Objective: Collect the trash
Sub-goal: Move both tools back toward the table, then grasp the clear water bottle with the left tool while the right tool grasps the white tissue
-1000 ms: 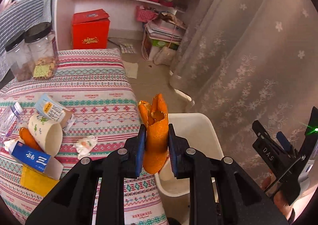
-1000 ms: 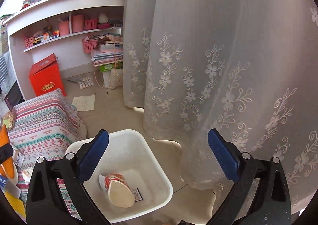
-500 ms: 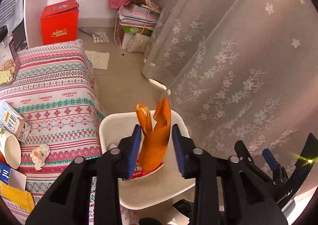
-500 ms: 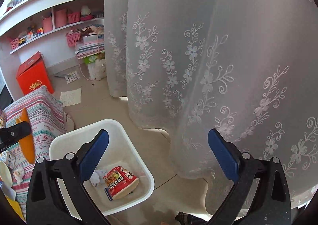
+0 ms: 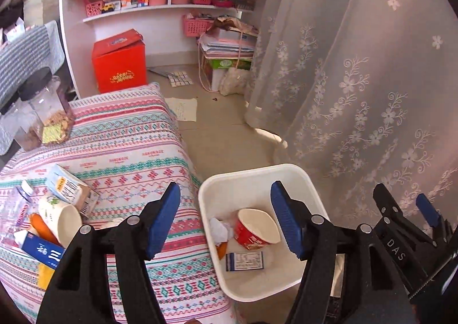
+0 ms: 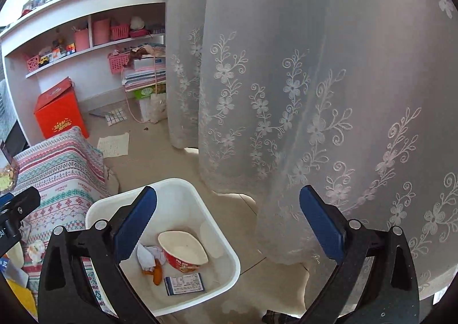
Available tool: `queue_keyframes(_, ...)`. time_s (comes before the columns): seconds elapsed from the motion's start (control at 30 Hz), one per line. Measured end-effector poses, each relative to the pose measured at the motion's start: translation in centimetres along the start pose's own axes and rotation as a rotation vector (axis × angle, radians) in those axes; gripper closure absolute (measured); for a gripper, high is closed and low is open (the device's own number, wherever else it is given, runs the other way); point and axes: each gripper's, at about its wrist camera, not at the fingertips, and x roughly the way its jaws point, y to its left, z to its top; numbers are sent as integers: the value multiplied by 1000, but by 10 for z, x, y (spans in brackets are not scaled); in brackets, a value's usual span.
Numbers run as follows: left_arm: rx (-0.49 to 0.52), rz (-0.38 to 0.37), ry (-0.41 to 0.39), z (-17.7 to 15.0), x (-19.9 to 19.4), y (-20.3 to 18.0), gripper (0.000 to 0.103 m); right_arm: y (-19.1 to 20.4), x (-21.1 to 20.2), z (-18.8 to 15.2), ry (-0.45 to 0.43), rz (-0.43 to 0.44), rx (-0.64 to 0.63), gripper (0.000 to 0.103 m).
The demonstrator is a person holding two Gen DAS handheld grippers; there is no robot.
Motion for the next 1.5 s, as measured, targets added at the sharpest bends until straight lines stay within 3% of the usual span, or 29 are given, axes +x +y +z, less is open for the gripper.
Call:
queue_keyframes(0.17,26,89,-45,-4,-19,22,26,23,-11,-1,-25,36,-22,7)
queue_keyframes(0.3,-49,130,-60,-11,-26,53,26,47,-19,-4,-48,63,-66,7)
queue_keyframes(0.53,-105,167,-48,-17,-32,94,26,89,-36,-5,-120,91,-126,7)
queue_keyframes(1.27,-306,317,-34,-50,-62,234,23,218,-82,-30,-160,299,-257,7)
queue_keyframes(1.5,-362,381,17,-62,-58,291,23,260,-91,-43,-156,364,-301,7)
